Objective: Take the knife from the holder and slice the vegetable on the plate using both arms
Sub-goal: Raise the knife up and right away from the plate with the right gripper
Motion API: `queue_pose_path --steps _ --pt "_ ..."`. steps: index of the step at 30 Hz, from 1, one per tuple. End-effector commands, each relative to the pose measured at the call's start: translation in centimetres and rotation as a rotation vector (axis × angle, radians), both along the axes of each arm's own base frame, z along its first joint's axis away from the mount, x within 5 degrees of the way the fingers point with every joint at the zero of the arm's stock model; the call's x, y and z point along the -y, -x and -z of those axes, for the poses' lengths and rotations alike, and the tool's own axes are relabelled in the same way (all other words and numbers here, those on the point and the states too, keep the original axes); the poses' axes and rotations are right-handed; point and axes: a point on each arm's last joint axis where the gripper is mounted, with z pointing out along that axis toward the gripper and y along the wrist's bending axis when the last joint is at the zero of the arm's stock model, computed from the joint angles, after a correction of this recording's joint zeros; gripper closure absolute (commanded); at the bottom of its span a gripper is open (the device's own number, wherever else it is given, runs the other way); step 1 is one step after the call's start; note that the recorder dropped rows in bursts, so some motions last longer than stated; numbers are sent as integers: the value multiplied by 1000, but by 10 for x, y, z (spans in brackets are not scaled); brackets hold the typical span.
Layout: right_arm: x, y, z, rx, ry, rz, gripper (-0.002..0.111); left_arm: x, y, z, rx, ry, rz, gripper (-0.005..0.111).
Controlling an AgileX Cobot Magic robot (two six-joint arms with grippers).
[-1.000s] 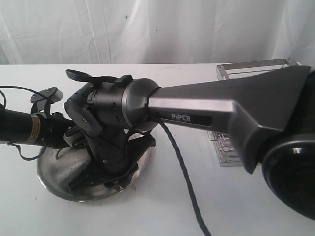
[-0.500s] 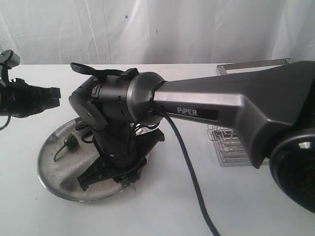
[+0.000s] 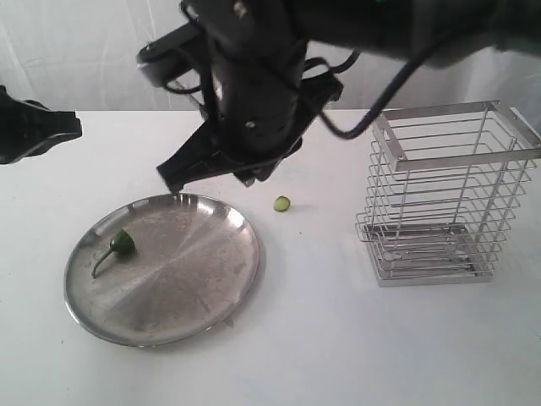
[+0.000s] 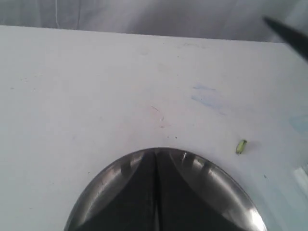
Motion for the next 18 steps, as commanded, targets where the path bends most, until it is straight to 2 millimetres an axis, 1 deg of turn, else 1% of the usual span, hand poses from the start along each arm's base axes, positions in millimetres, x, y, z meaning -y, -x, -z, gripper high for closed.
queue_pose_path --steps 1,3,5,8,10,11,13,14,16,18 --pt "14 1 -14 -76 -68 -93 108 1 17 9 -28 -61 32 107" --pt "19 0 -15 -110 -96 -126 108 4 23 14 -37 -86 58 107" --pt "28 -6 -15 -113 -96 -110 108 9 25 19 -25 -163 117 107" --pt "44 -16 -11 -129 -95 -55 108 20 29 28 -8 -292 178 107" --pt "50 -19 -4 -174 -107 -60 108 25 33 40 -3 -443 209 103" --pt "52 -20 1 -199 -111 -78 108 26 35 47 1 -537 233 98" --pt "54 -19 9 -235 -108 -107 108 29 36 64 -20 -685 303 84" --pt "55 -18 13 -243 -95 -108 108 31 36 70 -30 -717 330 77" --pt "61 -21 19 -248 -67 -93 108 33 33 82 -60 -742 373 59" --pt "65 -26 22 -233 -82 -77 108 32 29 91 -97 -752 376 46"
